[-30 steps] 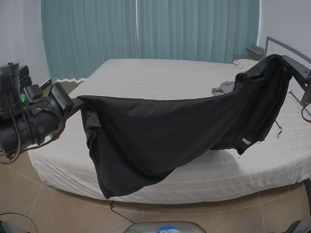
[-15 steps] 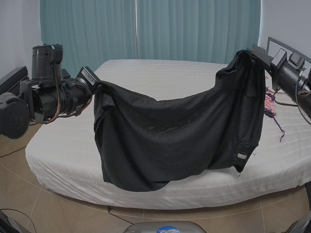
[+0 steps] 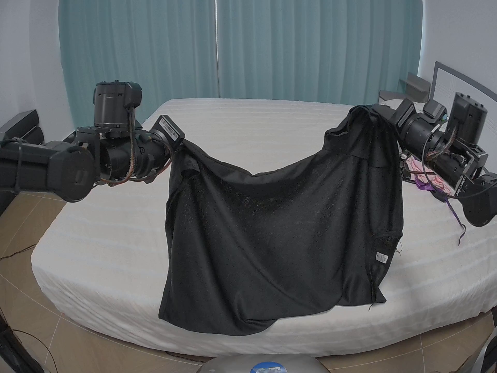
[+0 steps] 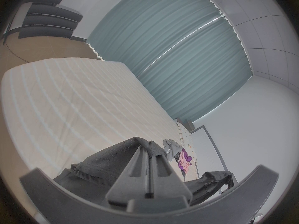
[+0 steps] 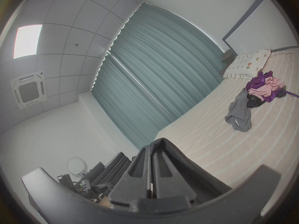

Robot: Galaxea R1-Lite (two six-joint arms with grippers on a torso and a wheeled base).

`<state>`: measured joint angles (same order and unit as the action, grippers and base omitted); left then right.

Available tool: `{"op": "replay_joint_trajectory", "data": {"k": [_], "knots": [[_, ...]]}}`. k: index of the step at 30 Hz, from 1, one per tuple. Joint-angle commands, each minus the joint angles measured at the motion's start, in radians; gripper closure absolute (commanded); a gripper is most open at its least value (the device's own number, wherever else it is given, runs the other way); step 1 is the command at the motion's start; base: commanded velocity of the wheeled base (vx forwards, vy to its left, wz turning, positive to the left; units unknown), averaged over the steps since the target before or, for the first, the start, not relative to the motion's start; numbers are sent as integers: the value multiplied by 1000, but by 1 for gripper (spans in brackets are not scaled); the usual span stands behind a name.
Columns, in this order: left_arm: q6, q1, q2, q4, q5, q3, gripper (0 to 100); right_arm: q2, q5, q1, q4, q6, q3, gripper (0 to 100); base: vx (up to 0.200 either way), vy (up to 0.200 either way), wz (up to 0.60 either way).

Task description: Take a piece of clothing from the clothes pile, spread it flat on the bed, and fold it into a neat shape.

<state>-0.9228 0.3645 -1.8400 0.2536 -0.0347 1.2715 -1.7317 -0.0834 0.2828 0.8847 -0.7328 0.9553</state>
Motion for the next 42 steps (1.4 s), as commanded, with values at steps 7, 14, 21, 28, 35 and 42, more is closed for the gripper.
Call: {"op": "replay_joint_trajectory", "data": {"k": [7,14,21,28,35,42], "knots": [[-2,-13,-217,1,16,103,100,-235,7,-19,31,1,76,100,57,0,0],[-4,-12,-326,1,16,143,100,-358,11,-19,59,0,80,100,0,0,0],[-25,-12,-418,-2,12,180,0,-468,13,-33,89,1,88,0,0,0,0],[-44,-29,-432,-13,12,161,0,-508,10,-74,77,1,72,0,0,0,0],[-39,-70,-354,-8,47,32,0,-471,-1,-142,73,0,22,0,0,0,0],[-42,-98,-202,-2,167,-170,0,-448,-53,-177,53,0,-81,0,0,0,0]]}}
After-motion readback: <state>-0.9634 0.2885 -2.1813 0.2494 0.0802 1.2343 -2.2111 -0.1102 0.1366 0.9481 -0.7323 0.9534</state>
